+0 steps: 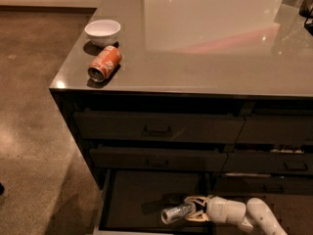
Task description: Pick redbull can from bottom drawer and place on counter
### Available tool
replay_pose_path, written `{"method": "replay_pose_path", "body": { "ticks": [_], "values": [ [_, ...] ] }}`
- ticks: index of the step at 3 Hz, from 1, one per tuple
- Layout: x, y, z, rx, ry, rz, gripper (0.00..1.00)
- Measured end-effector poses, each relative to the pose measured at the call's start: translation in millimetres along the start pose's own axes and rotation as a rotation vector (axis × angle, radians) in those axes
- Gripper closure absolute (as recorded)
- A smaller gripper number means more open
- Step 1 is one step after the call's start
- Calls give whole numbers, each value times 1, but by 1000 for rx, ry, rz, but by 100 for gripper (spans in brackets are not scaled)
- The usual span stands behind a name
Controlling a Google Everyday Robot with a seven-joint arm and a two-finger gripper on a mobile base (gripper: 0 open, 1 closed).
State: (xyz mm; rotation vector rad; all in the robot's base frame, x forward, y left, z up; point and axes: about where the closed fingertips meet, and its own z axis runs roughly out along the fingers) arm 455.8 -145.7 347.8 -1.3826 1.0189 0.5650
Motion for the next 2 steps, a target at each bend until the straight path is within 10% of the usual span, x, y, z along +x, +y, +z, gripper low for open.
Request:
{"method": "replay_pose_path", "body": {
  "ticks": [2],
  "values": [
    [-102, -76, -28, 112, 267, -146, 100]
  ]
}}
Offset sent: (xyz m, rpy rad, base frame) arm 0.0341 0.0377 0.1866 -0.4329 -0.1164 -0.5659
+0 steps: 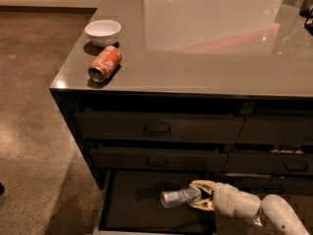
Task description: Pick redbull can from bottom drawer and place on counter
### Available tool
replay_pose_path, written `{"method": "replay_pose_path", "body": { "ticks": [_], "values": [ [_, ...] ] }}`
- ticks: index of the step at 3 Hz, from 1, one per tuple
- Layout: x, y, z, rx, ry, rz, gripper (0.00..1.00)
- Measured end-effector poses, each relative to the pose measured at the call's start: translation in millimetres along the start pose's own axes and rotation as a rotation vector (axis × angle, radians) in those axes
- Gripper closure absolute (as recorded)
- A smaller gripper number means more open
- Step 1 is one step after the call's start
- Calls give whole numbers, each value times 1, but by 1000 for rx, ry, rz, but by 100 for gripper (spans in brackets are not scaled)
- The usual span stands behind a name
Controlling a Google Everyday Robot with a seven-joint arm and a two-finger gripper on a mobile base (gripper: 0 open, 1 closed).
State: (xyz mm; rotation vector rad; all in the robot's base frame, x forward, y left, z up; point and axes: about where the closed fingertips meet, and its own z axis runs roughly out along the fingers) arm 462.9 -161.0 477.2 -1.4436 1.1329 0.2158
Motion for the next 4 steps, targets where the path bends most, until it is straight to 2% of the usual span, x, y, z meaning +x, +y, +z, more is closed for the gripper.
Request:
{"method": "replay_pose_path", "body": {
  "ticks": [1, 2, 3, 4],
  "values": [
    [-52, -21, 19, -48, 99, -29, 100],
    [-101, -35, 38, -73, 189, -46, 100],
    [-137, -85, 40, -34, 255, -43, 100],
    [-164, -154, 20, 39, 251, -15, 100]
  ]
}}
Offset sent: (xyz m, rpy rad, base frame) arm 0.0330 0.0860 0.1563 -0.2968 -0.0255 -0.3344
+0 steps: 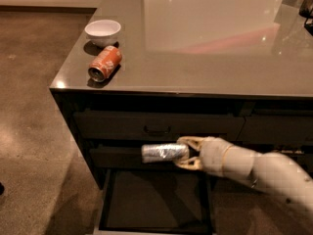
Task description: Pick redbull can from bottom drawer and place on counter
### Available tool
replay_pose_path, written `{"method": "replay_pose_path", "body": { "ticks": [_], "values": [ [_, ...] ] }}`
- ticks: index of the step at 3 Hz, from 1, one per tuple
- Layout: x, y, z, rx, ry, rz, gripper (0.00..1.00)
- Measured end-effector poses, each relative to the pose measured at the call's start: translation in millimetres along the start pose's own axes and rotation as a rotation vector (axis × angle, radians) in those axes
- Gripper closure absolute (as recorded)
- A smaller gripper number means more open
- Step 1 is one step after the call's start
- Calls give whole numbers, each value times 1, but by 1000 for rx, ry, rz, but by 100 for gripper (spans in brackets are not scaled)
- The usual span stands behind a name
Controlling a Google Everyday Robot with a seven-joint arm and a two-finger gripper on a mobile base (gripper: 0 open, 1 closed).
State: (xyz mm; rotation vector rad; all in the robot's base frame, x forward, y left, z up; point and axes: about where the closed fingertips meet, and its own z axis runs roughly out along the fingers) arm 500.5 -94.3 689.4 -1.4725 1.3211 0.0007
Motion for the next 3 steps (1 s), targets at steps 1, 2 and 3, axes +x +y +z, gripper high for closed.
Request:
{"method": "replay_pose_path", "body": {
  "ticks": [1, 2, 3],
  "values": [
    [-16, -59, -23, -15, -46, 36, 100],
    [-55, -100, -49, -92, -79, 51, 100],
    [-75, -131, -65, -61, -49, 86, 100]
  ]
}}
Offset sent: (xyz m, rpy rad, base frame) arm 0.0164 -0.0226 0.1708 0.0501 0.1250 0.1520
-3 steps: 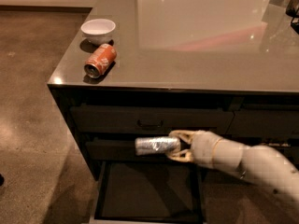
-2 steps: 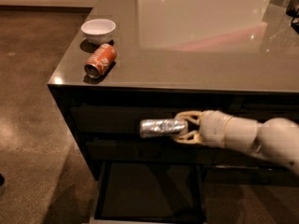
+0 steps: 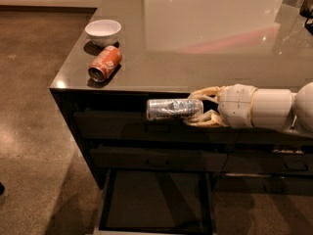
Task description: Pick redbull can from bottom drawer and place on counter
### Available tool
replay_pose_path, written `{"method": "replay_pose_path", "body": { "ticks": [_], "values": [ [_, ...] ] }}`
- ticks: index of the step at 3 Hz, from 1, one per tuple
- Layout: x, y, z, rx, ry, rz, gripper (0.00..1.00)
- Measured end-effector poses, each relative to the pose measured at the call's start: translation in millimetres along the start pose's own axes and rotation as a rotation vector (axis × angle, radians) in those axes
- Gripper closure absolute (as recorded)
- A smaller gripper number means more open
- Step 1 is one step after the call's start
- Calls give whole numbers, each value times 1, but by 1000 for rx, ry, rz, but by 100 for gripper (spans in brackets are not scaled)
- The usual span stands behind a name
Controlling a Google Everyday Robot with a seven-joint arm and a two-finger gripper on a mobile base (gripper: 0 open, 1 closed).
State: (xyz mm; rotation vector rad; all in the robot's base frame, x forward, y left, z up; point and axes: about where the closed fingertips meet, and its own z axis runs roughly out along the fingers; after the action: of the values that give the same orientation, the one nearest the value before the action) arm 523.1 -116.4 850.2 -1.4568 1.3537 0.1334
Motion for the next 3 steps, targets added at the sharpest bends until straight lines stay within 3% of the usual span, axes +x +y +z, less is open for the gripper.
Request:
{"method": "replay_pose_path", "body": {
  "ticks": [1, 2, 3],
  "values": [
    [0, 0, 0, 0, 0, 0, 100],
    [13, -27, 4, -28, 43, -47, 100],
    [29, -71, 5, -61, 85, -73, 100]
  ]
}}
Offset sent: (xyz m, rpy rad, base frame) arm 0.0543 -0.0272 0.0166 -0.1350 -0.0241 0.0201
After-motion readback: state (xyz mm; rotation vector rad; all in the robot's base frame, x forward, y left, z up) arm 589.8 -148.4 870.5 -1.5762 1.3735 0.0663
